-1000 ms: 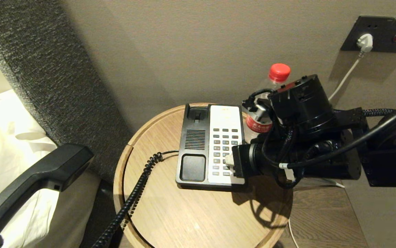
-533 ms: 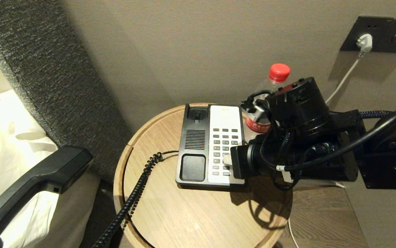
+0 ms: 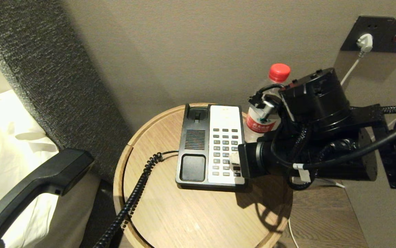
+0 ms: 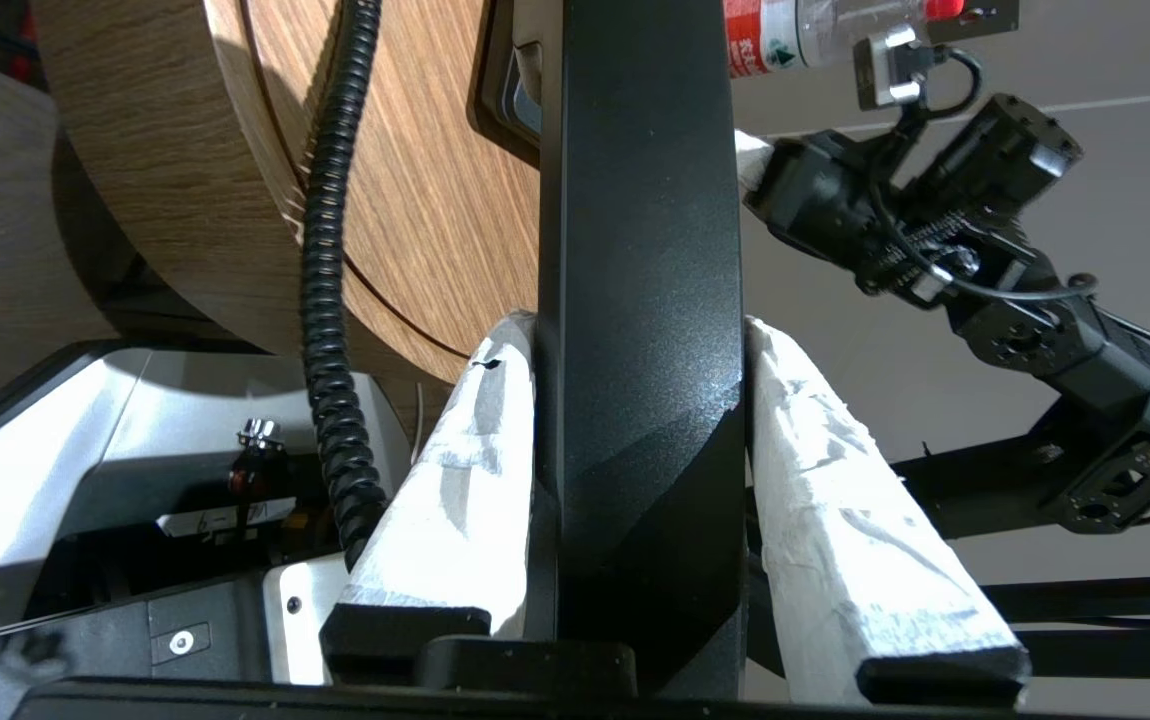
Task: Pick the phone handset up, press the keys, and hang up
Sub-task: Dial the number
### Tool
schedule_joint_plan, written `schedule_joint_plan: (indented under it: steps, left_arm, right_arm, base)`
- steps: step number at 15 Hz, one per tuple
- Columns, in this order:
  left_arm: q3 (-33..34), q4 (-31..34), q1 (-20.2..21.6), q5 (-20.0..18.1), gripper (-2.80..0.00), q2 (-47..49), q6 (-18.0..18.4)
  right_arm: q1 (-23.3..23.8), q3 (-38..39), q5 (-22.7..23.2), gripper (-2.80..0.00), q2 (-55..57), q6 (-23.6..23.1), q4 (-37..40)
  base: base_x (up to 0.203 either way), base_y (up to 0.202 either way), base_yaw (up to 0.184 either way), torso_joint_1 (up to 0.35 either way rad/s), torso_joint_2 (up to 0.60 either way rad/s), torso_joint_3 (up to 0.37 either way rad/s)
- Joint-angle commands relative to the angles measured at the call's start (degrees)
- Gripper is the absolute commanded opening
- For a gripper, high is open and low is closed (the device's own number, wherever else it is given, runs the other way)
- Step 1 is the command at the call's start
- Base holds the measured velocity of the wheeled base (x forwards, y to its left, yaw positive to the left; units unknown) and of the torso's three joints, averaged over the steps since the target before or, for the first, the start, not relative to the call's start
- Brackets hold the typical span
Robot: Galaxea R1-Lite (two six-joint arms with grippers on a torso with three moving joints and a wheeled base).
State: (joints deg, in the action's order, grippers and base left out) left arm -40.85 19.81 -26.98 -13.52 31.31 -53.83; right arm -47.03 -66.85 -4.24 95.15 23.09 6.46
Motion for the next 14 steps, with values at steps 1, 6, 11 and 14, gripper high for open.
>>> schedule_joint_plan:
  steps: [1, 6, 11, 14]
  left_arm:
    - [0.2, 0.1, 0.0, 0.0, -2.8, 0.2, -0.2]
    - [0.6, 0.1, 0.0, -0.1, -2.8, 0.4, -0.2]
    - [1.2, 0.1, 0.0, -0.6, -2.8, 0.1, -0.3]
    - [1.3, 0.1, 0.0, -0.6, -2.8, 0.0, -0.3]
  right_arm:
    - [-0.4, 2.0, 0.0, -2.8, -3.0, 0.1, 0.1]
    - [-2.8, 5.6, 0.1, -2.8, -5.9, 0.2, 1.2]
    - [-2.8, 6.6, 0.1, -2.8, -5.3, 0.2, 1.5]
    - [-2.8, 6.6, 0.1, -2.8, -5.3, 0.2, 1.4]
  base:
    - [0.0, 0.0, 0.0, 0.0, 0.0, 0.0]
    - [0.0, 0.0, 0.0, 0.0, 0.0, 0.0]
    - [0.0, 0.0, 0.0, 0.0, 0.0, 0.0]
    - [0.0, 0.0, 0.0, 0.0, 0.0, 0.0]
